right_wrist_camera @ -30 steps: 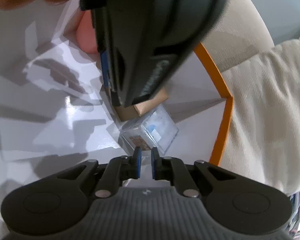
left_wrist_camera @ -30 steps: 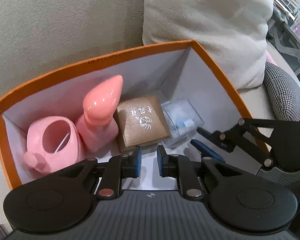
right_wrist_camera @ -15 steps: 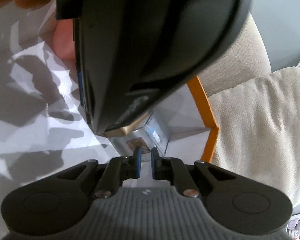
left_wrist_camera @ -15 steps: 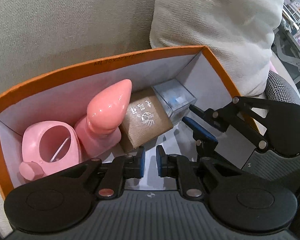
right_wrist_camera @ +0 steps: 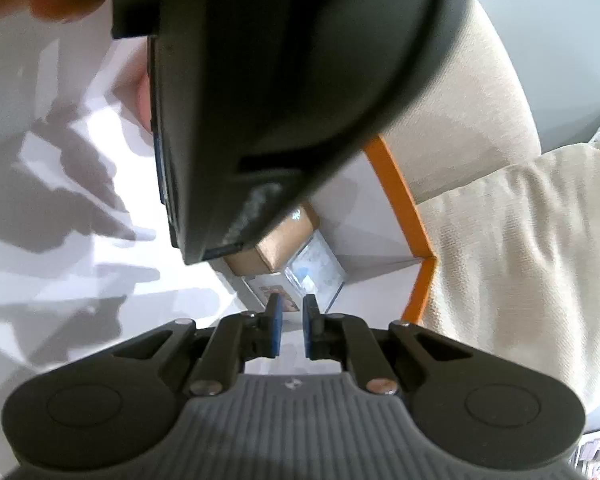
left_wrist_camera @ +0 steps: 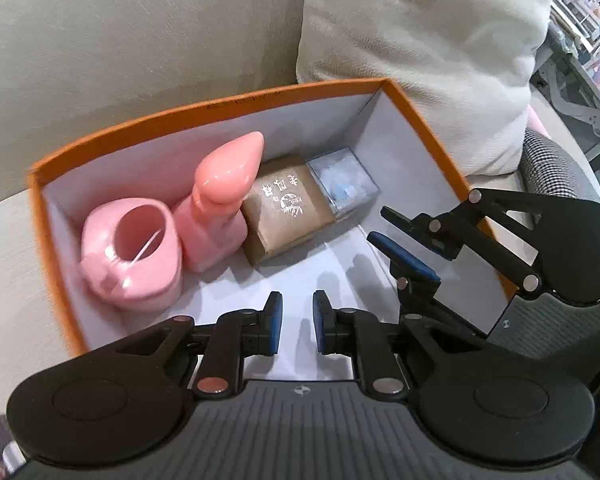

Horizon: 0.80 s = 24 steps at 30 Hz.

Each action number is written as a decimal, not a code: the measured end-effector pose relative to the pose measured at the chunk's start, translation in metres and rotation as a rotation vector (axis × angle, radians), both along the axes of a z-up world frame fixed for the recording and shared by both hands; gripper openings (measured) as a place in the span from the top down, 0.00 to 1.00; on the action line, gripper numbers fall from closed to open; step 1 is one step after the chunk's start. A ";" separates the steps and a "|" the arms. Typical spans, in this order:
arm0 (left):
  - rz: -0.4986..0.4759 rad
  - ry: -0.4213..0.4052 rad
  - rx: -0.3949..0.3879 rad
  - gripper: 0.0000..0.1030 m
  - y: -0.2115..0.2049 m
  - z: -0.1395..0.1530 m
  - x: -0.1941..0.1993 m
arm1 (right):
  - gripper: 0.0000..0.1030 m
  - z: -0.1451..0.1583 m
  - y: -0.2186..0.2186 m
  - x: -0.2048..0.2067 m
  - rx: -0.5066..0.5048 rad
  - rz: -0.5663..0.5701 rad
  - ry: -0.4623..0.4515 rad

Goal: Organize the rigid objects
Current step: 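Raise both open tools out of the orange box, then move the left tool to the PHOTO CARD box while the right tool approaches the plaid case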

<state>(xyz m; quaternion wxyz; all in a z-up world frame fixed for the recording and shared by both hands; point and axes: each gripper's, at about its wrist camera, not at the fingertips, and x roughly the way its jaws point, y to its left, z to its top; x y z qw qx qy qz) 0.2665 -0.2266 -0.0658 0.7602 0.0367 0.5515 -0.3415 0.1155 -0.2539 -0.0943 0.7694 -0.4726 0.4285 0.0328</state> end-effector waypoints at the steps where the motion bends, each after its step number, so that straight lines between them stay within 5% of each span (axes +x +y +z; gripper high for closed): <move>1: 0.004 -0.009 -0.004 0.84 0.003 0.005 -0.003 | 0.92 0.002 -0.001 -0.001 0.001 0.002 -0.005; 17: 0.051 -0.210 -0.055 0.83 0.081 0.092 -0.086 | 0.91 0.092 0.066 -0.066 0.131 -0.043 -0.129; 22: 0.144 -0.243 -0.067 0.83 0.136 0.104 -0.113 | 0.88 0.117 0.087 -0.079 0.307 -0.089 -0.167; 24: 0.201 -0.252 -0.064 0.83 0.163 0.104 -0.123 | 0.80 0.126 0.097 -0.084 0.395 -0.112 -0.185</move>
